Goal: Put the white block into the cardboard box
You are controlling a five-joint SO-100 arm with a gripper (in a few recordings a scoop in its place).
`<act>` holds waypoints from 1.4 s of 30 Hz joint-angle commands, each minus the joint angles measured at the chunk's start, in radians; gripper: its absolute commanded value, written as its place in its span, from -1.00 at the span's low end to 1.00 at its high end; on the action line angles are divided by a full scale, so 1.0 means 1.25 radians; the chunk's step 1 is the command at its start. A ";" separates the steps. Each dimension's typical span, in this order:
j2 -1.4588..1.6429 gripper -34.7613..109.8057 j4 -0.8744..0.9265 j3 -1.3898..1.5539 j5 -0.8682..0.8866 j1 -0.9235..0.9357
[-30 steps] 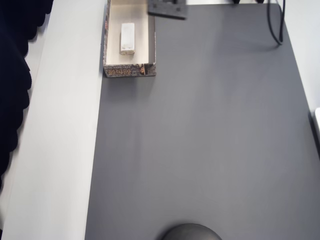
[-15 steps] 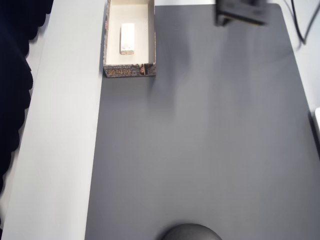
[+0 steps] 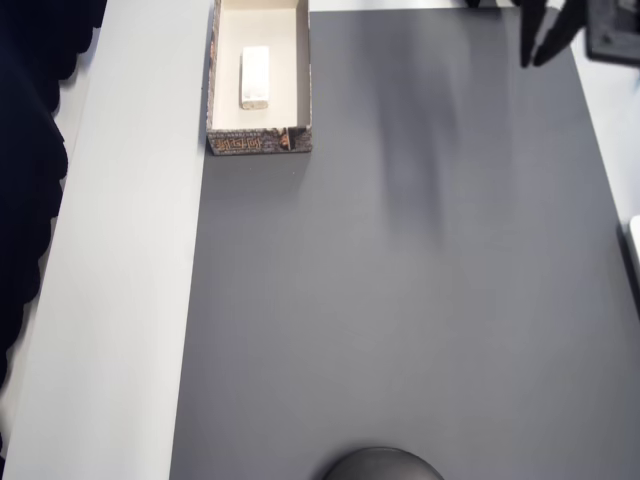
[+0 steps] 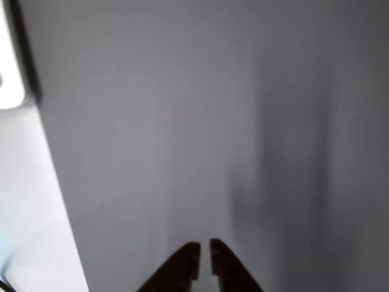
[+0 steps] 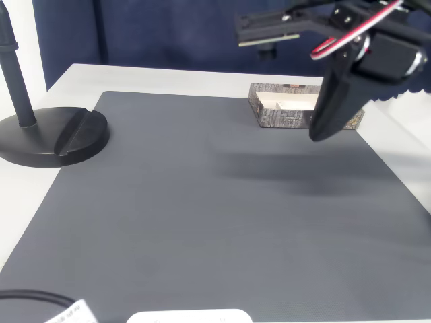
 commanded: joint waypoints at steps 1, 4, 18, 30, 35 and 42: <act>0.074 -0.54 -0.033 0.038 -0.006 -0.031; 0.120 -0.54 -0.040 0.088 -0.007 -0.037; 0.334 -0.54 -0.040 0.344 -0.028 -0.063; 0.587 -0.54 -0.125 0.566 -0.065 -0.071; 0.643 -0.54 -0.125 0.620 -0.063 -0.065; 0.728 -0.54 -0.146 0.699 -0.066 -0.080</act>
